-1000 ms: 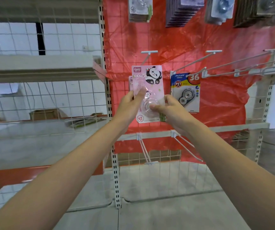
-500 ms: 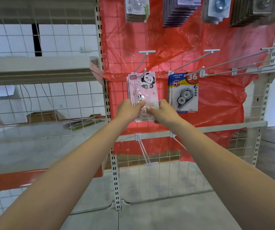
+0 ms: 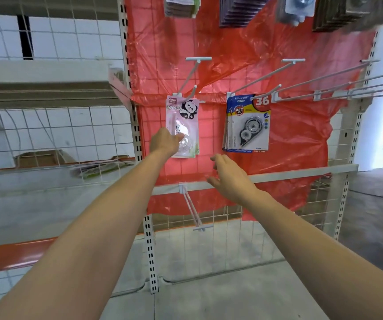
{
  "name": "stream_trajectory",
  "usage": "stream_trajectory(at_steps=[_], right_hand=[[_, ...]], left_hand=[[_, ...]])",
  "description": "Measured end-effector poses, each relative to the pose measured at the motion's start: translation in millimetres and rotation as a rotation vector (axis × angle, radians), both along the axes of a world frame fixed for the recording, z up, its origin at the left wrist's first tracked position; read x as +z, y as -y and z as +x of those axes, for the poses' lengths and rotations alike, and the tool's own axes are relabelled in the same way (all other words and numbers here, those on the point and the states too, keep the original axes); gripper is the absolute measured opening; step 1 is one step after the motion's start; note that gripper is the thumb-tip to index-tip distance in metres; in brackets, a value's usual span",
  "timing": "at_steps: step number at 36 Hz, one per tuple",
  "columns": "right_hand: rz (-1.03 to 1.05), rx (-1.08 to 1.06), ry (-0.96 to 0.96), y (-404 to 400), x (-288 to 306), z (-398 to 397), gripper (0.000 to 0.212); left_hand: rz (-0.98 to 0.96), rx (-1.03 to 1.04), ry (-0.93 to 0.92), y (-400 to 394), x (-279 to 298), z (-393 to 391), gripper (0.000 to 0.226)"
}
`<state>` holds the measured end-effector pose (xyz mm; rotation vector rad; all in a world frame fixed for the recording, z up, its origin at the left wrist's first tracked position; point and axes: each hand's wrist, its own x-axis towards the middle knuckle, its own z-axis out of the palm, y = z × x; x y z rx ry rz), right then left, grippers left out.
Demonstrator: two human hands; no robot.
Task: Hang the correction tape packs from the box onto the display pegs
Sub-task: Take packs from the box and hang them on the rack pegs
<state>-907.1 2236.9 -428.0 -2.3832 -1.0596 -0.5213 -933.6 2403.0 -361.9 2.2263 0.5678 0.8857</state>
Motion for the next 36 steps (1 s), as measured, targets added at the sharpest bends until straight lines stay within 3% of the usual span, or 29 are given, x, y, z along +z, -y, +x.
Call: stream_trajectory(at_steps=[4,8,11,16,24,32,36], right_hand=[[-0.049,-0.030,0.045,8,-4,1,0.057],[-0.118,-0.050,0.083,15,-9,2,0.055],[-0.143,-0.066,0.092,19,-14,3,0.054],[-0.184,-0.095,0.108,30,-24,6,0.053],[-0.203,-0.198,0.051,64,-49,13,0.052],[-0.171,-0.236,0.062,109,-83,11,0.035],[-0.205,-0.276,0.093,130,-96,2,0.039]], left_hand=[[-0.030,0.045,0.000,-3,-9,3,0.054],[0.008,0.082,-0.061,-3,-37,4,0.046],[0.151,0.064,-0.133,3,-55,3,0.030],[0.493,0.067,-0.300,24,-70,-5,0.039],[0.848,-0.113,-0.261,86,-75,-11,0.035],[0.891,-0.342,-0.258,154,-115,-10,0.029],[0.832,-0.406,-0.203,179,-145,-8,0.026]])
